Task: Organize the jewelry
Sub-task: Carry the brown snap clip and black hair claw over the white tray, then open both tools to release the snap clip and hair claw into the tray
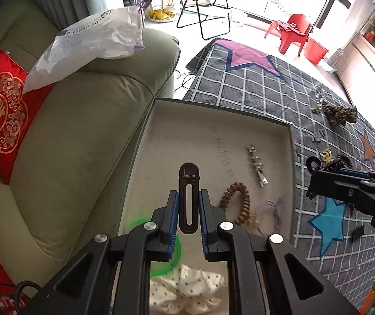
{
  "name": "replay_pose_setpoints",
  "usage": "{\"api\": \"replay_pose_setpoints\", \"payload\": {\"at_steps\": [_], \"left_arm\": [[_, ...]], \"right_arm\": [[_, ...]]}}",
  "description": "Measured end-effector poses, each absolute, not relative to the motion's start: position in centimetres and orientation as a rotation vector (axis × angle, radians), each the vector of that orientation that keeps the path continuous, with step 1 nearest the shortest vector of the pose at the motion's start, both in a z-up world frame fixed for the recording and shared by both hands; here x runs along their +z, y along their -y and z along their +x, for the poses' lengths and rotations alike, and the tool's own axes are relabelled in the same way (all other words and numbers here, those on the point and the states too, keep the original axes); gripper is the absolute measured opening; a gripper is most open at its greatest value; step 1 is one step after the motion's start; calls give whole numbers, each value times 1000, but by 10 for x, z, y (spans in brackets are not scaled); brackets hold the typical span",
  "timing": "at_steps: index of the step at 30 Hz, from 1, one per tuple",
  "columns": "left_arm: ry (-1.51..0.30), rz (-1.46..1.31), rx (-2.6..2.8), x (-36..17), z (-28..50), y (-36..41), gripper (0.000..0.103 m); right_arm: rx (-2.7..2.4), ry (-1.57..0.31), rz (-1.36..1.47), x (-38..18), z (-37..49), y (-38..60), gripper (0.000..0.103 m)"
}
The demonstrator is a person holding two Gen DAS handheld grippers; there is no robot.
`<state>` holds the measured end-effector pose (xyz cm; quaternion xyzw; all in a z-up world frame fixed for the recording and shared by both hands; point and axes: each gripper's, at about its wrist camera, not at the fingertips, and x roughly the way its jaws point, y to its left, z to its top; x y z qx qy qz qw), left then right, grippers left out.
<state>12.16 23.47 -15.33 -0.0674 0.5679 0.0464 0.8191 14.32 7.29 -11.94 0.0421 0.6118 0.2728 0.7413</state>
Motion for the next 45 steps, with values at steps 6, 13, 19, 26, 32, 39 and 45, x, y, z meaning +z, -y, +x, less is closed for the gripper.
{"api": "replay_pose_setpoints", "payload": {"at_steps": [6, 13, 19, 26, 32, 39, 45], "left_arm": [[-1224, -136, 102, -171, 137, -235, 17], [-1244, -139, 118, -190, 147, -237, 16], [-1252, -125, 125, -202, 151, -236, 17], [-1268, -122, 124, -213, 151, -234, 17], [-1275, -108, 128, -219, 153, -233, 17], [-1266, -96, 130, -221, 154, -230, 17], [-1268, -79, 133, -221, 155, -228, 17]], "right_arm": [[599, -1357, 80, -135, 160, -86, 33], [586, -1379, 93, -156, 176, -95, 33], [570, -1388, 85, -171, 183, -99, 33], [529, -1387, 91, -183, 189, -96, 33], [512, -1392, 91, -190, 194, -94, 33], [505, -1399, 87, -200, 197, -97, 33], [512, -1399, 98, -201, 198, -96, 33]]}}
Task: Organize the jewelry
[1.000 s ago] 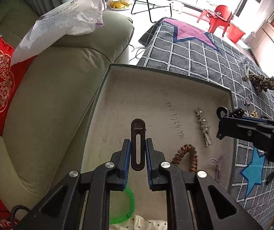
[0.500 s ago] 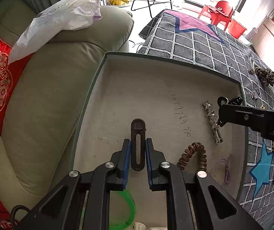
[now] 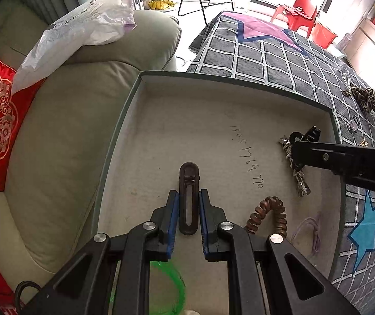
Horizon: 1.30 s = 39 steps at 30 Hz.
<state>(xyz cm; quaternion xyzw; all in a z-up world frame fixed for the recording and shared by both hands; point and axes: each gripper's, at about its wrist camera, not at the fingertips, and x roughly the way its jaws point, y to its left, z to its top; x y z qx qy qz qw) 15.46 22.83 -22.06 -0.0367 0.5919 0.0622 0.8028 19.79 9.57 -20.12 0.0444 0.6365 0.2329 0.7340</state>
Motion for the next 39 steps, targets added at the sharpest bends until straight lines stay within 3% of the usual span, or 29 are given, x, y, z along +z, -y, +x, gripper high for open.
{"api": "replay_pose_setpoints", "payload": {"at_steps": [12, 13, 14, 15, 29, 39], "left_arm": [[-1293, -85, 148, -221, 152, -230, 18], [-1296, -88, 150, -221, 152, -230, 27], [-1297, -88, 153, -220, 152, -231, 70], [-1280, -79, 175, -217, 150, -231, 101], [-1255, -31, 261, -191, 134, -229, 102], [-1275, -74, 276, -171, 104, -227, 102]], "right_arm": [[526, -1428, 133, -202, 200, -93, 34], [528, -1430, 137, -201, 200, -92, 35], [532, -1431, 144, -200, 200, -91, 36], [536, -1427, 151, -197, 200, -90, 39], [501, -1402, 180, -169, 180, -66, 44], [495, -1410, 118, -155, 146, -60, 60]]}}
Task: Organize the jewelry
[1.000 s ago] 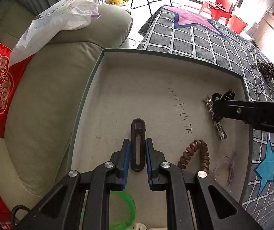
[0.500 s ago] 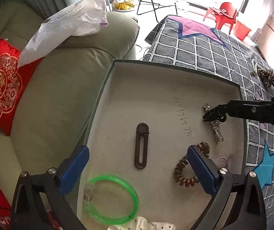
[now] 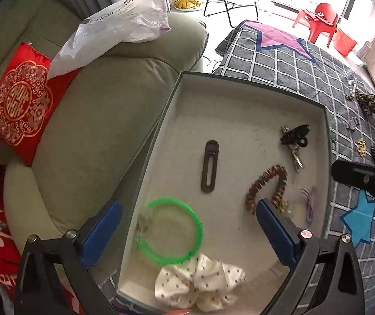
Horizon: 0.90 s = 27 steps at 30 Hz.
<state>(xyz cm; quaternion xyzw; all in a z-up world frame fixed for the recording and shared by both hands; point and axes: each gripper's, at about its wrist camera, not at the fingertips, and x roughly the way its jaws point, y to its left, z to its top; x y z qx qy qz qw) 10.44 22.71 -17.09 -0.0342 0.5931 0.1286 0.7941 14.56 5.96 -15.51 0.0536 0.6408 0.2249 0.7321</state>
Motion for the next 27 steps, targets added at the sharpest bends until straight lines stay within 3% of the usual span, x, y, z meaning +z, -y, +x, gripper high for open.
{"api": "replay_pose_setpoints", "payload": {"at_steps": [4, 8, 10, 27], "left_arm": [[-1279, -62, 270, -165, 91, -221, 102], [-1301, -76, 253, -160, 77, -219, 102], [-1315, -91, 251, -158, 69, -219, 102], [-1340, -119, 252, -135, -3, -223, 102]], "right_arm": [[486, -1417, 88, -151, 129, -55, 72], [477, -1421, 85, -147, 114, -48, 75], [470, -1425, 82, -145, 106, -44, 83], [477, -1408, 12, -126, 56, -41, 88]]}}
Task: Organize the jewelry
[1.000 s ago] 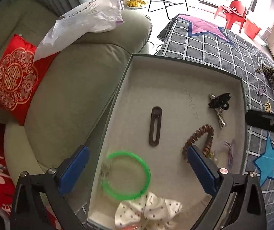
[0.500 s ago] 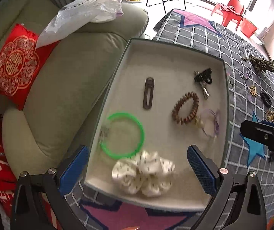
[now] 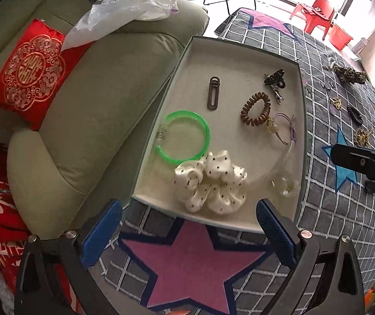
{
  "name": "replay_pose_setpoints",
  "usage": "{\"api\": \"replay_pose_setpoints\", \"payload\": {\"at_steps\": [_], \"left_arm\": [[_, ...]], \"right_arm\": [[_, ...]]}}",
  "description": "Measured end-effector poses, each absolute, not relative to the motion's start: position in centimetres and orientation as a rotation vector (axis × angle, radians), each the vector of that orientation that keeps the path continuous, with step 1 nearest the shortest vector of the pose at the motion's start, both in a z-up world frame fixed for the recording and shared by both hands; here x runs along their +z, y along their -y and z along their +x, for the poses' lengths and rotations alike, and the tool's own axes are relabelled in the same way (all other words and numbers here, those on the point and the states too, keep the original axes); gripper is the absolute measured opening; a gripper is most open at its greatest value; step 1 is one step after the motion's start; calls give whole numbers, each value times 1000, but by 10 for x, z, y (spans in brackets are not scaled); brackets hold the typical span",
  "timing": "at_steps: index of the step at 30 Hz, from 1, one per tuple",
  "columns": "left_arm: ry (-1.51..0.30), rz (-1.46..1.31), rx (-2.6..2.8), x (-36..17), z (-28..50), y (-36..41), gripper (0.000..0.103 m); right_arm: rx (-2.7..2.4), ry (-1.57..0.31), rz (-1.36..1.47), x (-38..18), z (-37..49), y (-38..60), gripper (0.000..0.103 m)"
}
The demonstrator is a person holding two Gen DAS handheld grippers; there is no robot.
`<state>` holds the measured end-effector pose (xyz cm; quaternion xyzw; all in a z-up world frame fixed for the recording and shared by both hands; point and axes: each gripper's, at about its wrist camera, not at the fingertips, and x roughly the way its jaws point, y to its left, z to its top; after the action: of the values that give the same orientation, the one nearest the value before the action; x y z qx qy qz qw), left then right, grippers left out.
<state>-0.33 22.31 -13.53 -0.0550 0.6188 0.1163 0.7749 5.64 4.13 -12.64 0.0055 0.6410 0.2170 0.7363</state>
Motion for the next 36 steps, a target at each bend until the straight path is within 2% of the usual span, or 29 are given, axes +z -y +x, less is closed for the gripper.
{"api": "replay_pose_setpoints", "payload": {"at_steps": [14, 26, 36], "left_arm": [[-1323, -137, 244, -106, -31, -215, 102], [-1305, -140, 250, -86, -41, -209, 102], [-1259, -136, 263, -58, -51, -206, 102]], "right_arm": [[444, -1367, -2, -100, 25, -36, 88], [418, -1411, -106, -83, 8, -26, 88], [403, -1309, -127, -39, -6, -17, 88]]}}
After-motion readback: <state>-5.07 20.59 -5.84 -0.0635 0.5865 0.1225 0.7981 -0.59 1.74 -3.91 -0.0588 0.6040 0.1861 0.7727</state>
